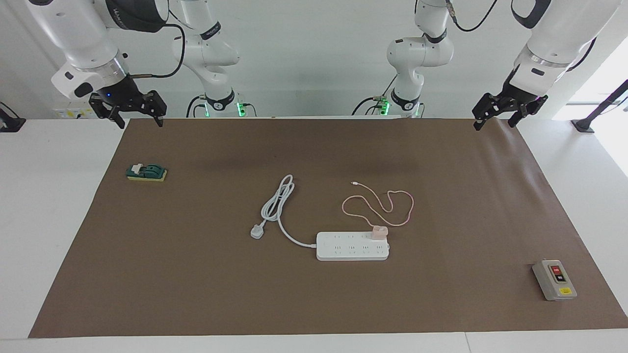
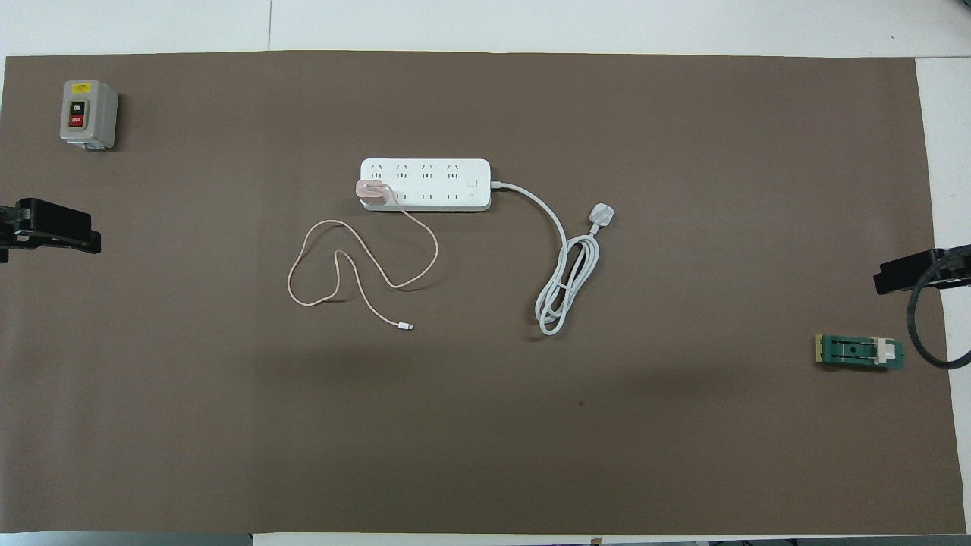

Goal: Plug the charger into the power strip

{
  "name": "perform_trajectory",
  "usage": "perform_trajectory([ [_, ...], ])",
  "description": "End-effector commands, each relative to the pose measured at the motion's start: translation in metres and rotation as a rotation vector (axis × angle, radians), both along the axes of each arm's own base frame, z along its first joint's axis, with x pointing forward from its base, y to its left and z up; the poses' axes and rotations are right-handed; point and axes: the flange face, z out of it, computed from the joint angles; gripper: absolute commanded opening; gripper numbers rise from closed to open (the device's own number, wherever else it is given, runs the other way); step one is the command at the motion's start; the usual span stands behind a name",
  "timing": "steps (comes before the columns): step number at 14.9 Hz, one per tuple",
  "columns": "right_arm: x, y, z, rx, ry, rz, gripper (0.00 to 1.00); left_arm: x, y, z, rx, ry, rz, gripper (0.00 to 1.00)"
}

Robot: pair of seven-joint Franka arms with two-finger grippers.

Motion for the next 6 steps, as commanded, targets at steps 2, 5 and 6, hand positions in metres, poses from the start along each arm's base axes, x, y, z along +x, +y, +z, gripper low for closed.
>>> perform_trajectory([
  [2, -0.0078, -0.0029, 0.001, 0.024, 0.002, 0.003, 1.0, 0.0033, -0.0002, -0.0025, -0.014, -0.008, -0.007, 1.0],
  [5, -0.008, -0.0013, 0.0007, 0.024, 0.005, 0.006, 1.0, 0.0045, 0.0007, -0.0029, -0.012, -0.002, -0.009, 1.0],
  [6, -0.008, -0.0029, 0.0008, 0.024, 0.003, 0.003, 1.0, 0.0045, -0.0001, -0.0028, -0.012, -0.002, -0.011, 1.0],
])
